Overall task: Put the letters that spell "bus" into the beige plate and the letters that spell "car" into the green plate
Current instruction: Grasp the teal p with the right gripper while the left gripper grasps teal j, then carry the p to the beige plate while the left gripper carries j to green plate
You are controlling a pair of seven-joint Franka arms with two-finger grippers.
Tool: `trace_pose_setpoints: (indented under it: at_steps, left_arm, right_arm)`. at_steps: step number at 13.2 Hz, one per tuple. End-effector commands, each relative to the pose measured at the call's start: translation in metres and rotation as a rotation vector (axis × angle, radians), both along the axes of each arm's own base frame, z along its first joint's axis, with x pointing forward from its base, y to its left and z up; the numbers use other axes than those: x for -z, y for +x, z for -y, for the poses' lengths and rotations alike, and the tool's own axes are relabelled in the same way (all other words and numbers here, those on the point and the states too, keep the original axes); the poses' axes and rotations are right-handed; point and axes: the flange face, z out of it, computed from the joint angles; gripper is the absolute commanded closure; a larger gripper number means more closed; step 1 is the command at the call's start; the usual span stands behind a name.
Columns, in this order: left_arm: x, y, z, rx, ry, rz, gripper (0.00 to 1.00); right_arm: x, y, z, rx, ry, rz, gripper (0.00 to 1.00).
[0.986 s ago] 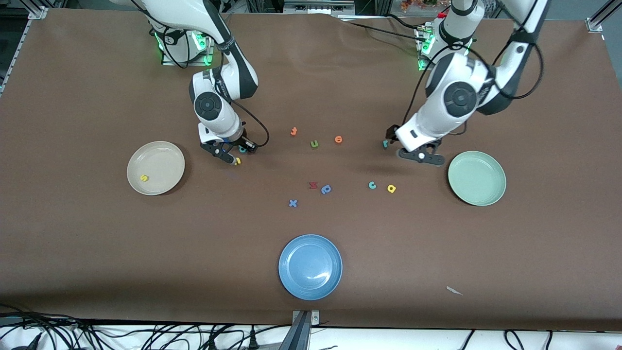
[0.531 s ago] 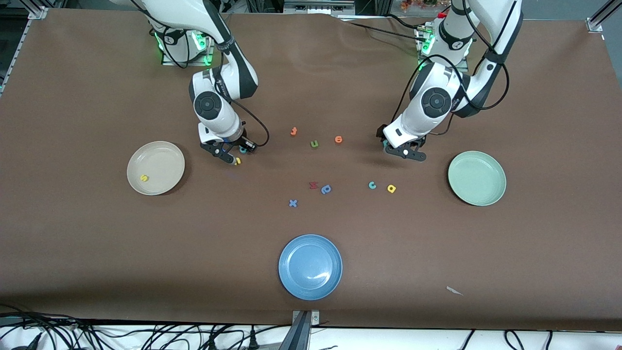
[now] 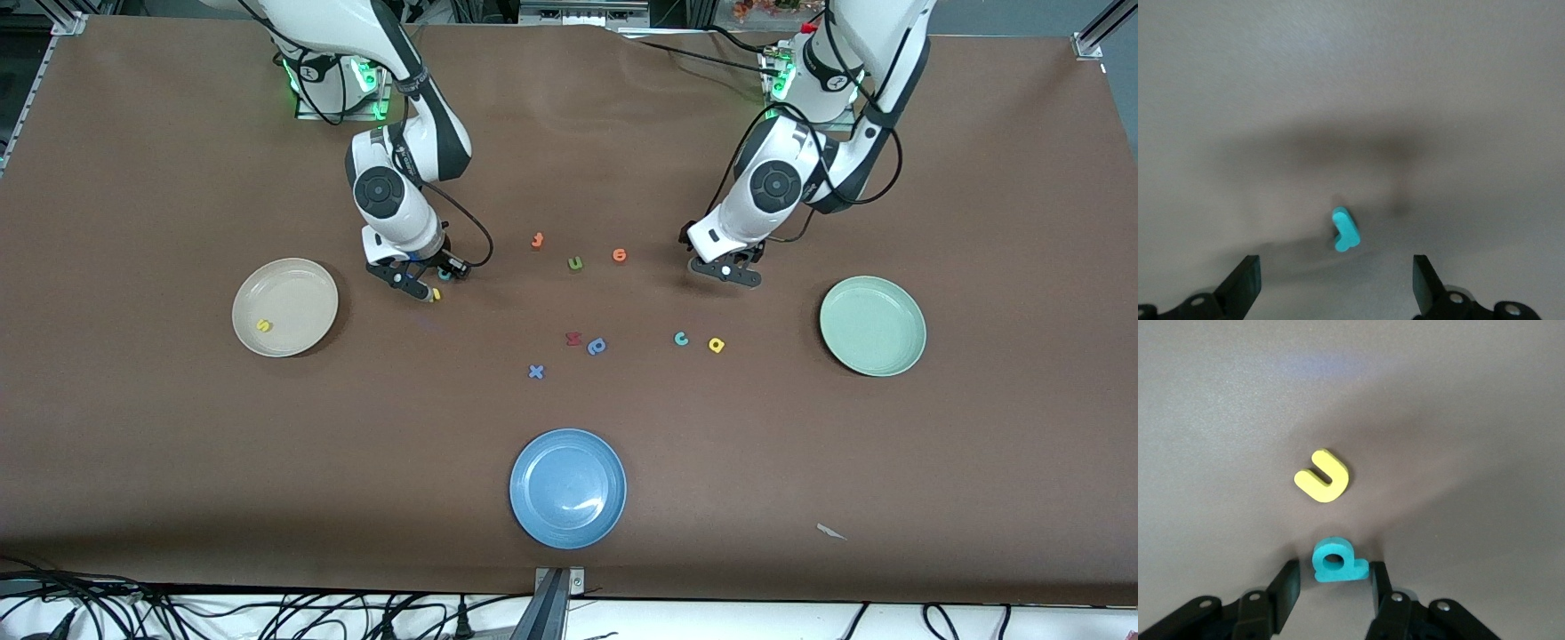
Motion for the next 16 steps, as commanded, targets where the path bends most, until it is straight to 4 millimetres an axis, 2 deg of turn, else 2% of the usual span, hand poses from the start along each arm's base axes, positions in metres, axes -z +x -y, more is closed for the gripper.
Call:
trace_pose_setpoints:
  at_steps: [1,3,7,13,14,16]
  left_arm:
    - [0.01,-0.009,0.012,-0.026,-0.001,-0.014,0.01]
    - [0.017,-0.013,0.019,-0.047,0.005,-0.01,0.03]
    - [0.017,-0.011,0.017,-0.049,0.006,-0.007,0.21]
    - [0.014,-0.001,0.008,-0.002,0.03,0.025,0.23]
    - [0.014,0.0,0.007,-0.003,0.031,0.026,0.24]
    - [0.014,0.003,0.003,-0.009,0.034,0.029,0.29]
  right_arm:
    - [0.005,0.0,0.009,-0.017,0.002,0.018,0.47]
    - [0.005,0.003,0.012,-0.019,-0.001,0.023,0.47]
    - [0.002,0.006,0.01,-0.025,0.002,0.036,0.47]
    - [0.011,0.003,0.011,-0.022,-0.009,0.029,0.48]
    - [0.011,0.003,0.011,-0.024,-0.01,0.028,0.51]
    - [0.012,0.002,0.011,-0.029,-0.011,0.024,0.7]
